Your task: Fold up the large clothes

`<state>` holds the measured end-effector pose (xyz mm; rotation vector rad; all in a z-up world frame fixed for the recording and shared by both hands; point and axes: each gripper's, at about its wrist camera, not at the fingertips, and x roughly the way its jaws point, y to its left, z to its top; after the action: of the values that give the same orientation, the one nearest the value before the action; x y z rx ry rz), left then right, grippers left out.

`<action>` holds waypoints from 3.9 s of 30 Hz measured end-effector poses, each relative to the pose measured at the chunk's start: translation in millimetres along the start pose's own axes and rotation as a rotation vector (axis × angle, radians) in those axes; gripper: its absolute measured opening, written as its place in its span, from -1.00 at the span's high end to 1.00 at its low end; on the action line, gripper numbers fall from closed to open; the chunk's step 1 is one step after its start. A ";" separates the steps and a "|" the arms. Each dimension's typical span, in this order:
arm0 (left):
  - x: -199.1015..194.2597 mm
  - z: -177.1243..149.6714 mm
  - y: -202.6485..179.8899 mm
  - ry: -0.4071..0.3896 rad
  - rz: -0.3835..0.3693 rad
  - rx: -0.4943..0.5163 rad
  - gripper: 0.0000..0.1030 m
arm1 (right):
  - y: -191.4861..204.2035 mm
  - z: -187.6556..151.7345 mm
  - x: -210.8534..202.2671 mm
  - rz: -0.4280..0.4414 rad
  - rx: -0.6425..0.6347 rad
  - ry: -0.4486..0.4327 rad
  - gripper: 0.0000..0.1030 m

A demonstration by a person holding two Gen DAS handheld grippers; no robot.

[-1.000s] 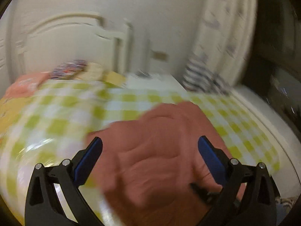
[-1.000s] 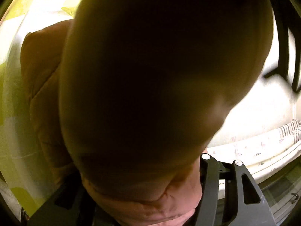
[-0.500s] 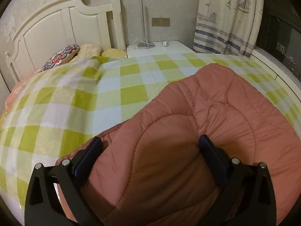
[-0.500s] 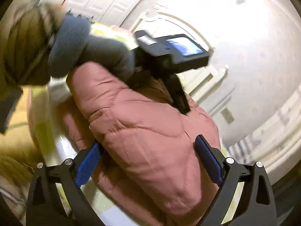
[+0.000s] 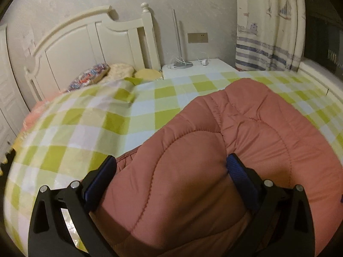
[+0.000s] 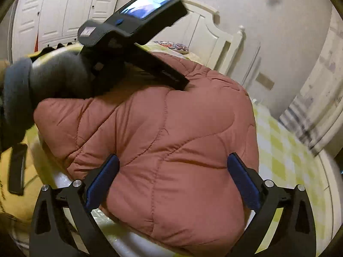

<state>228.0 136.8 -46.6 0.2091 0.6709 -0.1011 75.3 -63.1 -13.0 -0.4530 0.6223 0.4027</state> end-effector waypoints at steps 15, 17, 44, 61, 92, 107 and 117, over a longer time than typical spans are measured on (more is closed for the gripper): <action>-5.3 -1.7 -1.0 -0.031 0.023 0.016 -0.96 | -19.4 17.6 -5.5 0.073 0.144 0.003 -0.91; -6.7 -2.1 -3.7 -0.037 0.034 0.022 -0.96 | -18.4 21.1 -3.9 0.063 0.128 0.013 -0.91; -7.4 -3.2 -0.4 -0.039 0.029 0.012 -0.96 | -99.4 136.9 169.4 0.038 0.168 0.278 -0.35; -79.4 72.5 38.7 -0.141 0.021 -0.164 -0.96 | -103.6 105.9 162.8 0.009 0.270 0.256 -0.40; 57.3 18.4 41.9 0.194 0.100 -0.170 -0.96 | 0.3 -34.2 -80.1 0.064 0.086 -0.073 -0.79; 47.8 15.1 45.6 0.157 0.110 -0.204 -0.96 | 12.0 -12.2 1.8 -0.154 0.122 0.045 -0.78; 14.0 14.9 21.2 0.049 0.172 -0.258 -0.96 | -15.1 -27.0 -49.1 -0.199 0.160 -0.145 0.37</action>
<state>251.3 153.8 -40.7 0.0201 0.7051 0.1557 33.8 -100.4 2.8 -0.3261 0.4597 0.1923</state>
